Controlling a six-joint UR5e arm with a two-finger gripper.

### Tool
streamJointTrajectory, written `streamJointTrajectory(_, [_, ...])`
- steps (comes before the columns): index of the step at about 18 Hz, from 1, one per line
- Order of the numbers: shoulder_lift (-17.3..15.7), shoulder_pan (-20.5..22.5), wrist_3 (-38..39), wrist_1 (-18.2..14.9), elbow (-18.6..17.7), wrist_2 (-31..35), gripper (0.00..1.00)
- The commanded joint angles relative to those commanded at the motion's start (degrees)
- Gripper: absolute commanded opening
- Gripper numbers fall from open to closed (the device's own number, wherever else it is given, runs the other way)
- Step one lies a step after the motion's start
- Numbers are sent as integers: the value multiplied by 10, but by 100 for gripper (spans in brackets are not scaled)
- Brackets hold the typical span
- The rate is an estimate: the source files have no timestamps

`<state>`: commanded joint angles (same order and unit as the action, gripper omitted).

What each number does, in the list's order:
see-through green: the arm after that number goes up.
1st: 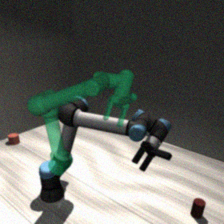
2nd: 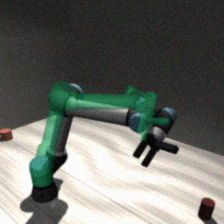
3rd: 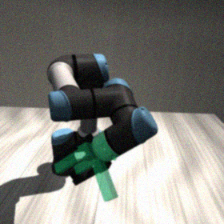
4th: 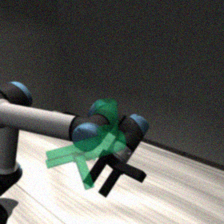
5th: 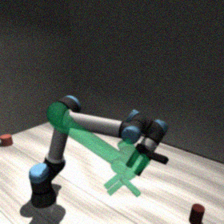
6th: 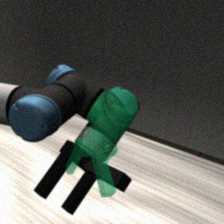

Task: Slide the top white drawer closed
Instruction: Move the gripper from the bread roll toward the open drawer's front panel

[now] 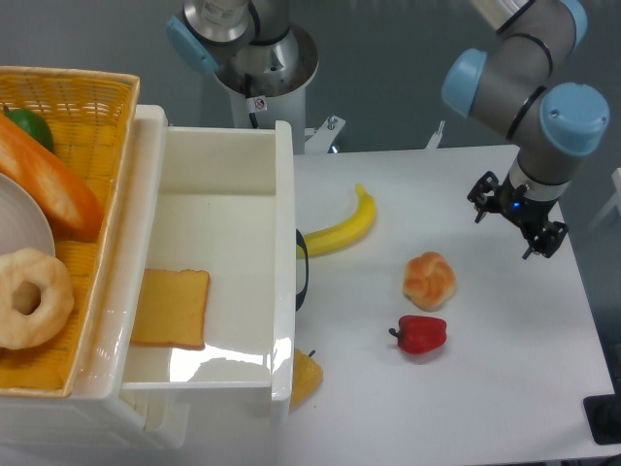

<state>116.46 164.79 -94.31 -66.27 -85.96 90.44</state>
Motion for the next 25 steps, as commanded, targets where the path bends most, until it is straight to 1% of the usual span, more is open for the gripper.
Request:
streamJointTrajectory(4, [0,1,2,-1,1,-9,100])
streamJointTrajectory(6, [-6,3,9,-1,-8,-33,100])
streamJointTrajectory(7, [-11,4,9,0,-19,-47,100])
streamJointTrajectory(8, [-15,11,4,2,-31,-71,100])
streamJointTrajectory(9, [-18,26,9,4,-43,-111,100])
streamJointTrajectory(11, [-33,33,6,4,-65,-175,100])
streamJointTrajectory(14, [-39,30,22,3,-85,-211,100])
streamJointTrajectory(16, [-47,22,55,4,-103,-235,100])
streamJointTrajectory(17, [-54,12,81,4,-104,-236,100])
streamJointTrajectory(20, [-60,-15,175,4,-101,-238,100])
streamJointTrajectory(21, [-62,-24,197,4,-100,-238,93])
streamJointTrajectory(22, [-65,-32,217,4,-100,-239,79])
streamJointTrajectory(23, [-67,-40,248,4,-102,-238,62])
streamJointTrajectory(24, [-69,-51,287,4,-103,-237,47])
streamJointTrajectory(25, [-73,-61,320,4,-103,-236,36])
